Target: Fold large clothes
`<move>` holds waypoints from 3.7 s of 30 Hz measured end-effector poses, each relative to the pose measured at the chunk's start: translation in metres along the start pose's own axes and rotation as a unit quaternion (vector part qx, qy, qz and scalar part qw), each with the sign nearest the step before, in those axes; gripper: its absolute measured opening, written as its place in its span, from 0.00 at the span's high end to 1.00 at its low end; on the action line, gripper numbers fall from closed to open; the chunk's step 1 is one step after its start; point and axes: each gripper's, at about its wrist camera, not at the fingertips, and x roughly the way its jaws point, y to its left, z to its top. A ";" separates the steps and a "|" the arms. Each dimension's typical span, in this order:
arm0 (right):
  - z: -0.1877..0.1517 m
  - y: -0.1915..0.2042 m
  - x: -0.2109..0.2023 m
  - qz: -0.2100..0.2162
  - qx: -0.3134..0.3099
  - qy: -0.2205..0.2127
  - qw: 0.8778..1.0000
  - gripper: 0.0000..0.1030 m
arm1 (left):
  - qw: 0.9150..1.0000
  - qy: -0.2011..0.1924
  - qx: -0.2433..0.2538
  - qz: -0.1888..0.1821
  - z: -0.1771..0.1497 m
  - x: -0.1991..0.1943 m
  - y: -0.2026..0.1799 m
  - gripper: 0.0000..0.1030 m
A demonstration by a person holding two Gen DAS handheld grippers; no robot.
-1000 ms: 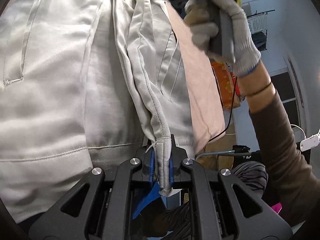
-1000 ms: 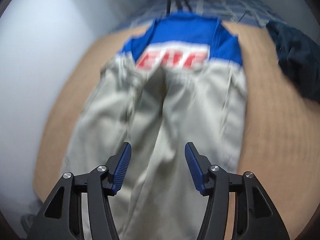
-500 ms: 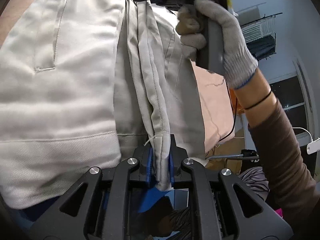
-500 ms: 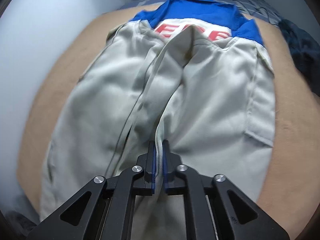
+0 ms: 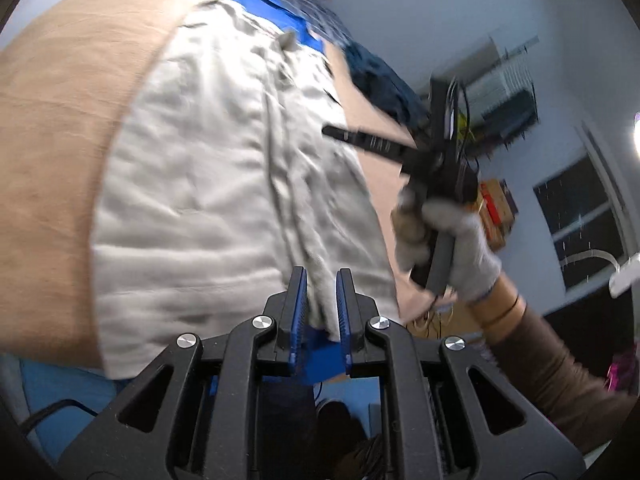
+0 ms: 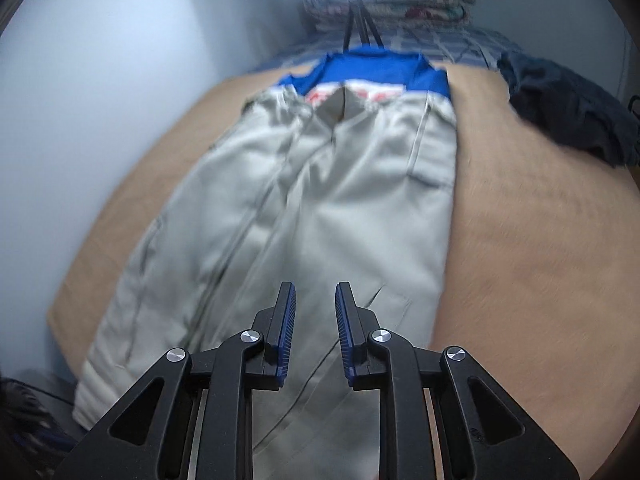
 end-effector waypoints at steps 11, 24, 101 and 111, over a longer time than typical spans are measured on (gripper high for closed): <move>-0.035 0.076 0.026 -0.042 -0.219 0.053 0.973 0.89 | 0.997 -0.033 -0.047 0.042 0.014 -0.026 0.051 0.84; -0.134 -0.052 -0.079 0.121 0.125 0.028 0.984 0.38 | 0.982 -0.007 -0.190 -0.017 0.021 -0.022 0.147 0.49; -0.157 -0.023 -0.050 0.272 0.119 0.087 0.951 0.49 | 0.991 0.069 -0.118 -0.014 -0.002 0.010 0.115 0.60; -0.151 -0.019 -0.049 0.288 0.113 0.072 0.948 0.84 | 0.993 0.035 -0.112 -0.033 0.001 -0.007 0.104 0.75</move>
